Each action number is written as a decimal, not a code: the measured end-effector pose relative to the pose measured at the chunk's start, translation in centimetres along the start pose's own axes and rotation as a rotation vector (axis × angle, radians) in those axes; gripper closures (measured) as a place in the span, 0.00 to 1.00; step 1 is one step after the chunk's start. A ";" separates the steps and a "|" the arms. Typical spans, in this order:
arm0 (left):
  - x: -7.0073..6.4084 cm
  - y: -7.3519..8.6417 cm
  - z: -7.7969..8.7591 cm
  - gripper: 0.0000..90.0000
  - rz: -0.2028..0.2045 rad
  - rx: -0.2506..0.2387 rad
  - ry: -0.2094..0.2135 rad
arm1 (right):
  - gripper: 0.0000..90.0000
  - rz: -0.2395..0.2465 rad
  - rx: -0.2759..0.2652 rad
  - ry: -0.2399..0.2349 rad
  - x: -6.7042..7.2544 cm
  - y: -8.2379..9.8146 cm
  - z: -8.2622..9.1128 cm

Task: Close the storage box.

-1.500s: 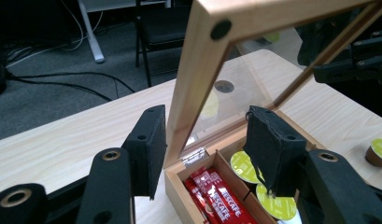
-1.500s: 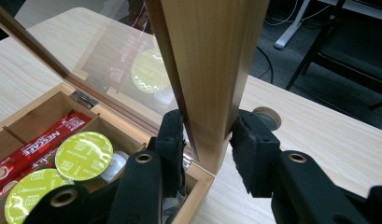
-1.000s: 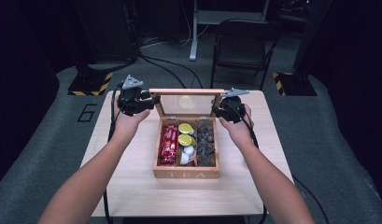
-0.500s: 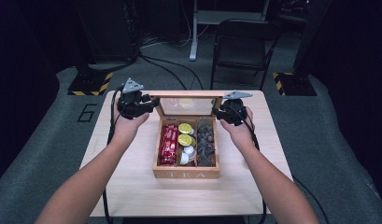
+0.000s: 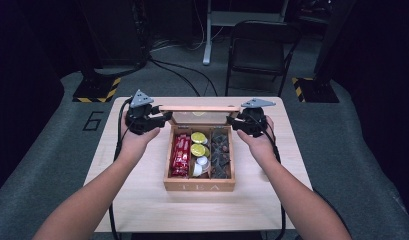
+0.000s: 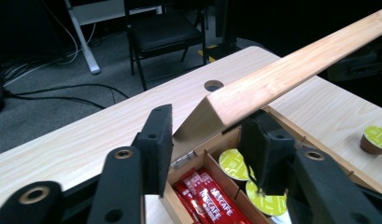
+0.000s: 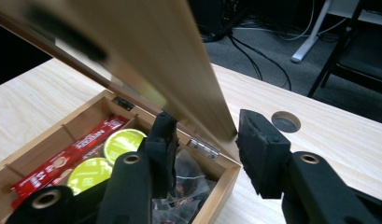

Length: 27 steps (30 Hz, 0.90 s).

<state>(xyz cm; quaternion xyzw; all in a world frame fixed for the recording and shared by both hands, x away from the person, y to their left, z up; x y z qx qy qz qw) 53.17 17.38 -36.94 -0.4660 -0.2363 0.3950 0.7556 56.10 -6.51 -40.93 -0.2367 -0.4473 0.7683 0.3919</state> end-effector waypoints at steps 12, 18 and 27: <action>-0.8 1.5 0.6 0.58 -0.022 0.004 0.014 | 0.61 0.032 -0.034 -0.043 1.6 -0.3 2.9; -1.2 2.5 0.9 0.57 -0.016 -0.004 0.027 | 0.59 0.059 -0.031 -0.059 2.2 0.1 3.6; -2.0 4.3 1.4 0.55 -0.049 0.012 0.037 | 0.58 0.081 -0.011 -0.065 3.2 1.7 4.4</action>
Point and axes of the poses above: each handheld gripper's, and its own axes: z roughly backward along the jaws, y roughly out of its underside, x roughly to its left, the point moved 10 cm from there along -z, roughly forward along the jaws, and after that the axes turned 2 degrees about z, right-handed, at the moved point
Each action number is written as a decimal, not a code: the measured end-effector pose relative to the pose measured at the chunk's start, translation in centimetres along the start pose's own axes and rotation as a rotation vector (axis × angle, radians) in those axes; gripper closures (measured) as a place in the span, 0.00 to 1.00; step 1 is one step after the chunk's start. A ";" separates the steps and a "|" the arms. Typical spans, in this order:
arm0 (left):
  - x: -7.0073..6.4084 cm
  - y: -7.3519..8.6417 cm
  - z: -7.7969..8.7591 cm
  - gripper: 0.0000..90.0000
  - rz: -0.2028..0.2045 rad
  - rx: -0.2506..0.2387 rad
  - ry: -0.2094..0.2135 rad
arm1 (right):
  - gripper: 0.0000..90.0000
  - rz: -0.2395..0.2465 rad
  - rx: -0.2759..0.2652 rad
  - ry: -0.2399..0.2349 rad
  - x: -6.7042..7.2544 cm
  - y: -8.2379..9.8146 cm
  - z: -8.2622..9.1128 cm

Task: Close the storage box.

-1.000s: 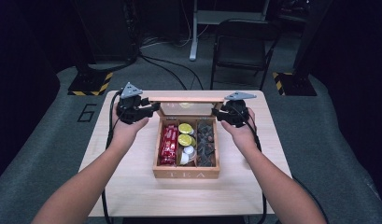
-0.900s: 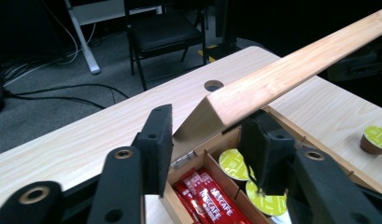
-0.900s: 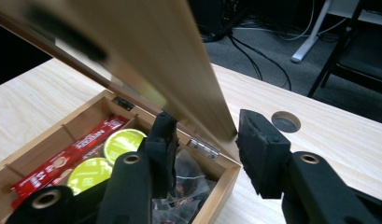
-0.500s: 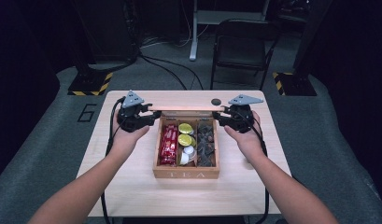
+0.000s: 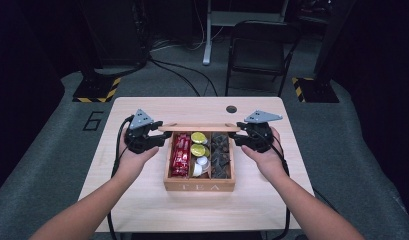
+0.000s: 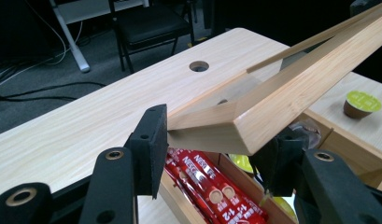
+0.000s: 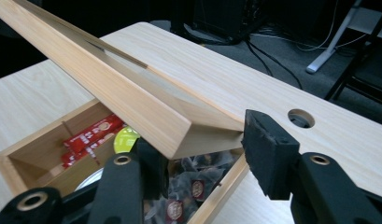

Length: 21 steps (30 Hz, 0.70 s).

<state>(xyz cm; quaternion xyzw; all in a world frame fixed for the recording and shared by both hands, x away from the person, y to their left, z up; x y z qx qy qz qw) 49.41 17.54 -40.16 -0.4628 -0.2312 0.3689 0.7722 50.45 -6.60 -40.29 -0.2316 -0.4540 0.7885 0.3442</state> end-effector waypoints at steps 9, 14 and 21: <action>-0.9 2.0 0.2 0.54 -0.015 -0.001 0.012 | 0.57 0.019 -0.007 0.001 1.0 1.9 0.5; -1.4 3.5 0.4 0.53 -0.009 0.000 0.025 | 0.55 0.014 -0.001 0.000 1.7 3.4 0.5; -1.8 4.8 0.5 0.52 0.020 -0.013 0.042 | 0.55 0.022 -0.003 0.012 2.1 4.6 0.5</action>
Point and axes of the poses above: each handheld gripper's, and its own axes: z roughly backward along the jaws, y roughly out of its underside, x roughly to its left, the point moved 10 cm from there along -z, roughly forward along the jaws, and after that the axes turned 2 degrees about z, right-handed, at the moved point
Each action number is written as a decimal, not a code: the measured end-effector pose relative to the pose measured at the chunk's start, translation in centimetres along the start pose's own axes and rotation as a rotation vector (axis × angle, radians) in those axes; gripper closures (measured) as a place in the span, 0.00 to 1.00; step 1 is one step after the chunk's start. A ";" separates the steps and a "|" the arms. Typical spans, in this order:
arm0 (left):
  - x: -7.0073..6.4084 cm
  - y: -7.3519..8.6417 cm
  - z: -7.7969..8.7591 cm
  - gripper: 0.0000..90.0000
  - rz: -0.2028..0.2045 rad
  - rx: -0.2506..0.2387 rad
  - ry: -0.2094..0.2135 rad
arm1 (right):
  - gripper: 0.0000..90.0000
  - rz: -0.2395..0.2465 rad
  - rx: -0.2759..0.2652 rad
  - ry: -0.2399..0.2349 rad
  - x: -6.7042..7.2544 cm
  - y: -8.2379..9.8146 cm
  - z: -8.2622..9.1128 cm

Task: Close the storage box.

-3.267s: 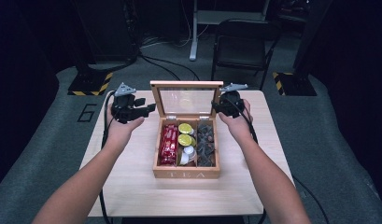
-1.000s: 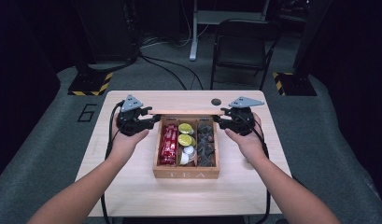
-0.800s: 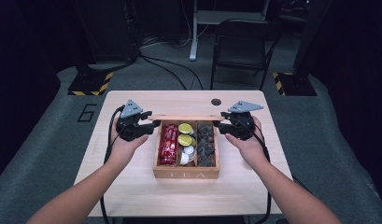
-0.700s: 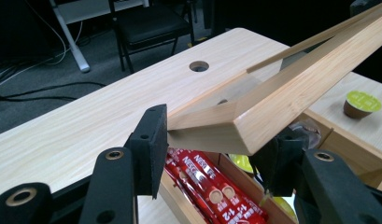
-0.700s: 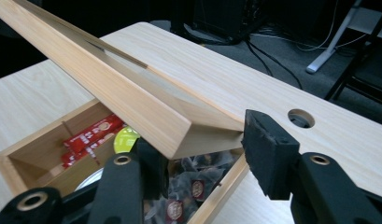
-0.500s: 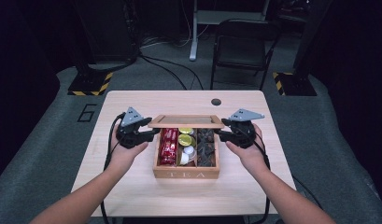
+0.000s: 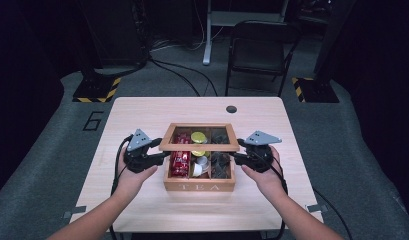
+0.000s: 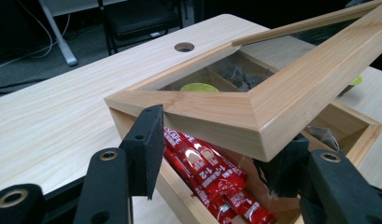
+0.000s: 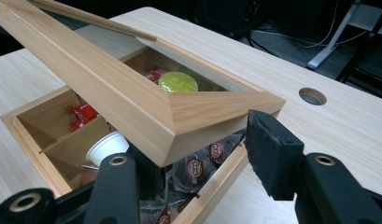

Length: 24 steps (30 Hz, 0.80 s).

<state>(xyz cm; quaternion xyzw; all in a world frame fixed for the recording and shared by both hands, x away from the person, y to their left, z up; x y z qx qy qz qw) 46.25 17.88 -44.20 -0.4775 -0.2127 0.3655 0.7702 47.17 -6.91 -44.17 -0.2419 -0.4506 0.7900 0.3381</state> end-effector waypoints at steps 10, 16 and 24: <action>-0.6 2.2 -0.1 0.52 -0.010 0.014 0.006 | 0.54 0.020 0.028 0.001 0.8 1.9 -0.1; -0.9 3.6 -0.3 0.52 0.002 0.028 0.021 | 0.54 0.003 0.046 -0.011 1.5 3.5 -0.3; -1.5 5.9 -0.8 0.51 0.005 0.055 0.033 | 0.50 0.041 0.069 -0.027 2.5 5.2 -0.5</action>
Point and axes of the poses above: each handheld gripper's, and its own axes: z roughly backward along the jaws, y roughly out of its underside, x roughly to its left, the point moved 10 cm from there along -z, roughly forward along the jaws, and after that the axes turned 2 degrees about z, right-handed, at the moved point
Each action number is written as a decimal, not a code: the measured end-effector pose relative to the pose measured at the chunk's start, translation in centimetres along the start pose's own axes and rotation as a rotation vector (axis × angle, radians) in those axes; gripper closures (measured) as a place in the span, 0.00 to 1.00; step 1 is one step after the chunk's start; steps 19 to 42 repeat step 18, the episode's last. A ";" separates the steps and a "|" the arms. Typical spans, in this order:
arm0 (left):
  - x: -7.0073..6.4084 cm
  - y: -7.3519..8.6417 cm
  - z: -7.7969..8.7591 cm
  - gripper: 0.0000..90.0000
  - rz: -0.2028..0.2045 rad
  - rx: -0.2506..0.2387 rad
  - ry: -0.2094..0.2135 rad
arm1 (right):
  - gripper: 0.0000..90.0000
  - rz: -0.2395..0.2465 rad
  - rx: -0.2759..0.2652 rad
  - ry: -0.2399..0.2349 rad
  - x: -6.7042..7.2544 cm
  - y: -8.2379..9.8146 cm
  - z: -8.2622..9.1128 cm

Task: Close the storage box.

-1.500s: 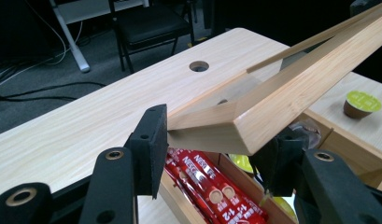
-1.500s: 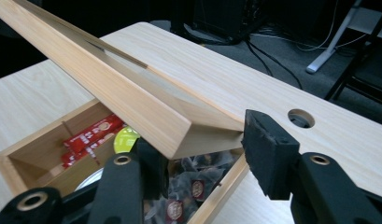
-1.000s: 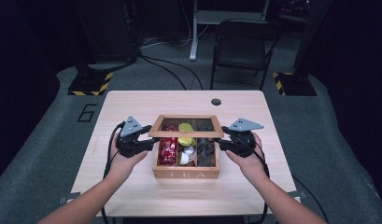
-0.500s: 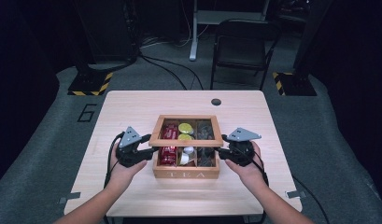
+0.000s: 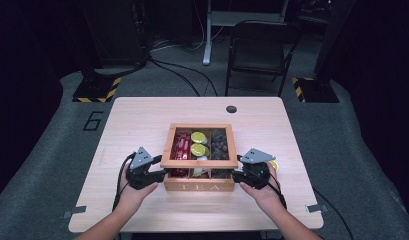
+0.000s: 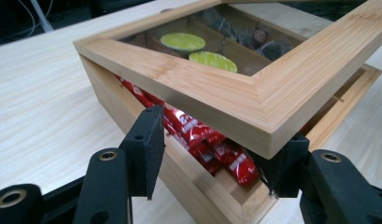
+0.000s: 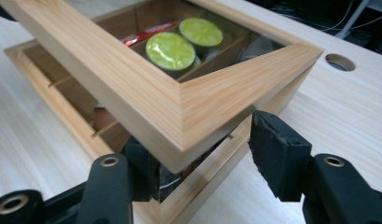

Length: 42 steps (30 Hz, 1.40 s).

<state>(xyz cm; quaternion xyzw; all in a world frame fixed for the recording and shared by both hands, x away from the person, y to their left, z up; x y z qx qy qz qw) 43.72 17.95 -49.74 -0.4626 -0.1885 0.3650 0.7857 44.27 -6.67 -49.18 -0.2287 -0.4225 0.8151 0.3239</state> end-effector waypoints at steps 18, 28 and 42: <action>-2.1 3.6 -1.1 0.31 0.005 0.117 0.056 | 0.32 0.029 0.104 -0.069 1.9 3.3 -0.4; -2.1 3.6 -1.1 0.31 0.005 0.117 0.056 | 0.32 0.029 0.104 -0.069 1.9 3.3 -0.4; -2.1 3.6 -1.1 0.31 0.005 0.117 0.056 | 0.32 0.029 0.104 -0.069 1.9 3.3 -0.4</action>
Point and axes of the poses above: each handheld gripper's, and its own axes: z roughly backward along the jaws, y roughly out of its underside, x roughly to its left, the point moved 10 cm from there along -z, roughly forward along the jaws, and after that the axes turned 2 degrees about z, right-handed, at the moved point
